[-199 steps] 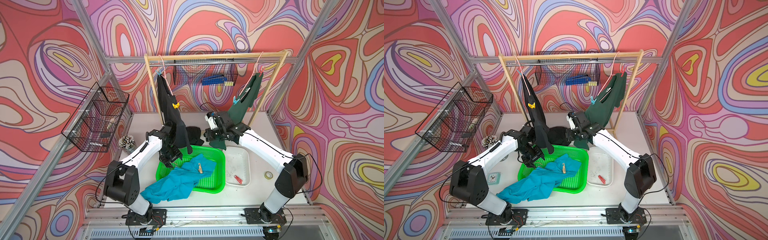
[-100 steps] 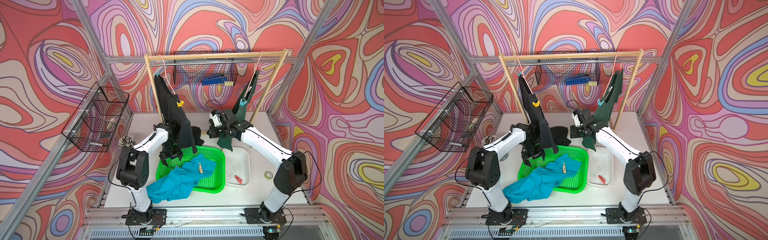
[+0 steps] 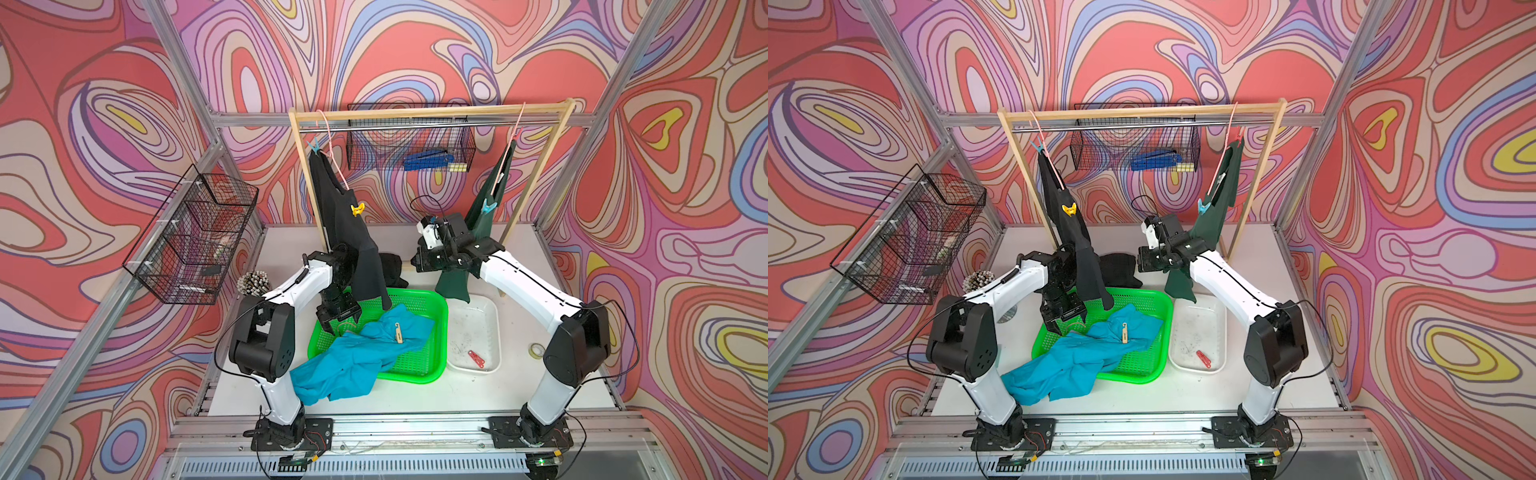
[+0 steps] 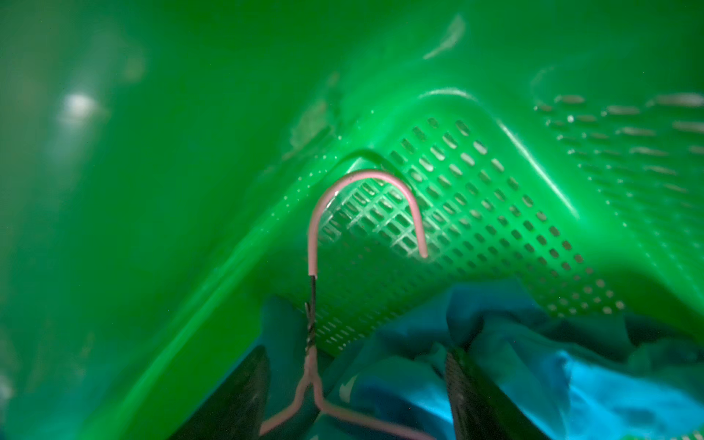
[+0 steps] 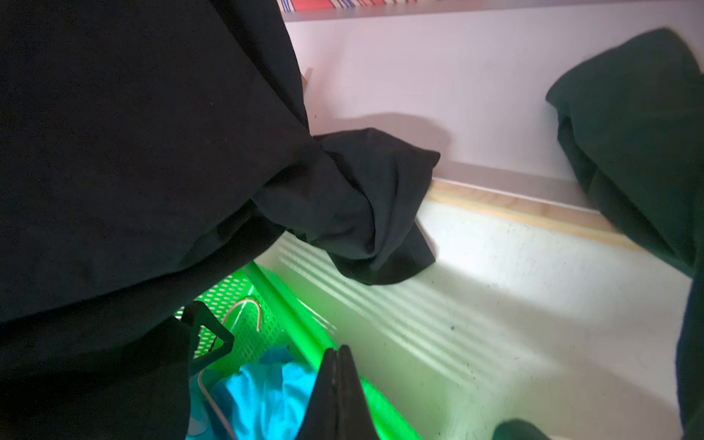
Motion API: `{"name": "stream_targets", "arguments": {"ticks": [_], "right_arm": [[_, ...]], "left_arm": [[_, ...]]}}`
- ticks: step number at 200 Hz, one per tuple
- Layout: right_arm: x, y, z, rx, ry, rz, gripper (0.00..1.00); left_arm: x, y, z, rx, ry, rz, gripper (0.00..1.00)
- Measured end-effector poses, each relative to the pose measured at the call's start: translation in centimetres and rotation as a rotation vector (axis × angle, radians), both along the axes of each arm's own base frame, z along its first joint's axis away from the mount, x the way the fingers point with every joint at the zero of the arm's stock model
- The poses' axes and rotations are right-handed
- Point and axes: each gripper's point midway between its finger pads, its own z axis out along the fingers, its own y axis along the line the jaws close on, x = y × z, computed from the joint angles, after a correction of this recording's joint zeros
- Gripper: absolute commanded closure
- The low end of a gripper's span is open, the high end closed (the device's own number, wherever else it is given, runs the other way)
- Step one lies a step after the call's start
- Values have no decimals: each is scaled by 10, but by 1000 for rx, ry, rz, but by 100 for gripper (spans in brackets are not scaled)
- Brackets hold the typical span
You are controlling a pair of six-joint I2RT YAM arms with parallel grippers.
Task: Remove the clothespins securing t-shirts to the hanger
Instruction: Pick up the hanger from the basket.
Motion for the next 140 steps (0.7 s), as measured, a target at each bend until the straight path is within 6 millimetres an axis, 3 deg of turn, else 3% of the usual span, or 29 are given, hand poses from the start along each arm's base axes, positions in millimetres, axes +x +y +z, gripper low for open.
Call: {"name": "stream_targets", "arguments": {"ticks": [31, 95, 140], "right_arm": [[1, 1, -8, -9, 15, 0, 100], [1, 0, -12, -13, 20, 0, 100], [2, 1, -12, -7, 9, 1, 100]], "left_arm": [[-11, -2, -17, -2, 90, -35, 32], [-14, 1, -2, 23, 108, -72, 33], [-31, 5, -10, 52, 159, -92, 39]]}}
